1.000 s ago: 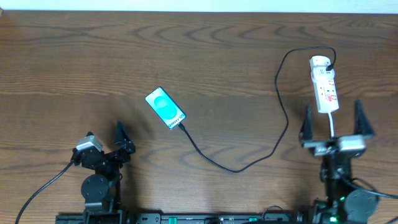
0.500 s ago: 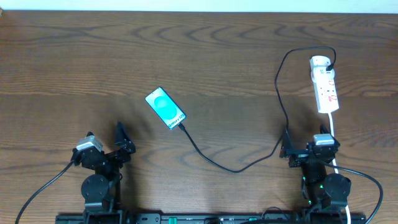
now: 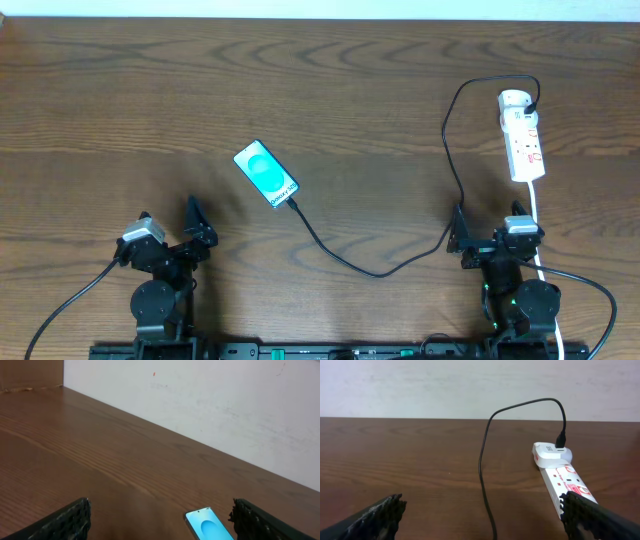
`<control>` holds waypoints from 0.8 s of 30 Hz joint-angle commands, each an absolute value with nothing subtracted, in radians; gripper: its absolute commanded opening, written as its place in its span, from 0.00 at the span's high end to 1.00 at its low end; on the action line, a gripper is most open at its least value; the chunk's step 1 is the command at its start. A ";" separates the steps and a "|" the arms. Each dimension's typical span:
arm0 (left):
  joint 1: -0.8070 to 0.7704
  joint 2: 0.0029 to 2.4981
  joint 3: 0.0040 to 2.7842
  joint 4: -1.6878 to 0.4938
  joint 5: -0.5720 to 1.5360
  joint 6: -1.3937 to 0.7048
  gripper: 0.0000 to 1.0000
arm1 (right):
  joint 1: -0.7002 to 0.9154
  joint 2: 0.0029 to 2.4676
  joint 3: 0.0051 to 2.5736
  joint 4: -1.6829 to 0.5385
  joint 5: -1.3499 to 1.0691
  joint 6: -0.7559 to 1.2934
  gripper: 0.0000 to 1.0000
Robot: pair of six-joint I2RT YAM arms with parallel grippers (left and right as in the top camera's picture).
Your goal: Plug charger to phone and switch on socket
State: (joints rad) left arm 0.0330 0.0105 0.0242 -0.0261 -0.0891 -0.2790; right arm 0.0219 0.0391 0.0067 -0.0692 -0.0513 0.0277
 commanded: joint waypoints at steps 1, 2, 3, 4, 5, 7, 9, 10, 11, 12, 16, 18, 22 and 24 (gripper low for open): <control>0.039 0.004 0.004 -0.064 -0.117 -0.258 0.10 | 0.030 0.031 0.006 -0.075 -0.036 0.045 0.01; 0.039 0.004 0.004 -0.064 -0.116 -0.258 0.10 | 0.030 0.031 0.006 -0.075 -0.036 0.045 0.01; 0.039 0.004 0.004 -0.064 -0.117 -0.258 0.10 | 0.030 0.031 0.006 -0.075 -0.036 0.045 0.01; 0.039 0.004 0.004 -0.064 -0.116 -0.258 0.10 | 0.030 0.031 0.006 -0.075 -0.036 0.045 0.01; 0.039 0.004 0.004 -0.064 -0.116 -0.258 0.10 | 0.030 0.031 0.006 -0.075 -0.036 0.045 0.01; 0.039 0.004 0.004 -0.064 -0.116 -0.258 0.10 | 0.030 0.031 0.006 -0.075 -0.036 0.045 0.01; 0.039 0.004 0.004 -0.064 -0.116 -0.258 0.10 | 0.030 0.031 0.006 -0.075 -0.036 0.045 0.01; 0.039 0.004 0.004 -0.064 -0.116 -0.258 0.10 | 0.030 0.031 0.006 -0.075 -0.036 0.045 0.01; 0.039 0.004 0.004 -0.064 -0.116 -0.258 0.10 | 0.030 0.031 0.006 -0.075 -0.036 0.045 0.01; 0.039 0.004 0.004 -0.064 -0.116 -0.258 0.10 | 0.030 0.031 0.006 -0.075 -0.036 0.045 0.01; 0.039 0.004 0.004 -0.064 -0.116 -0.258 0.10 | 0.030 0.031 0.006 -0.075 -0.036 0.045 0.01; 0.039 0.004 0.004 -0.064 -0.116 -0.258 0.10 | 0.030 0.031 0.006 -0.075 -0.036 0.045 0.01; 0.039 0.004 0.004 -0.064 -0.116 -0.258 0.10 | 0.030 0.031 0.006 -0.075 -0.036 0.045 0.01; 0.039 0.004 0.004 -0.064 -0.117 -0.258 0.10 | 0.030 0.031 0.006 -0.075 -0.036 0.045 0.01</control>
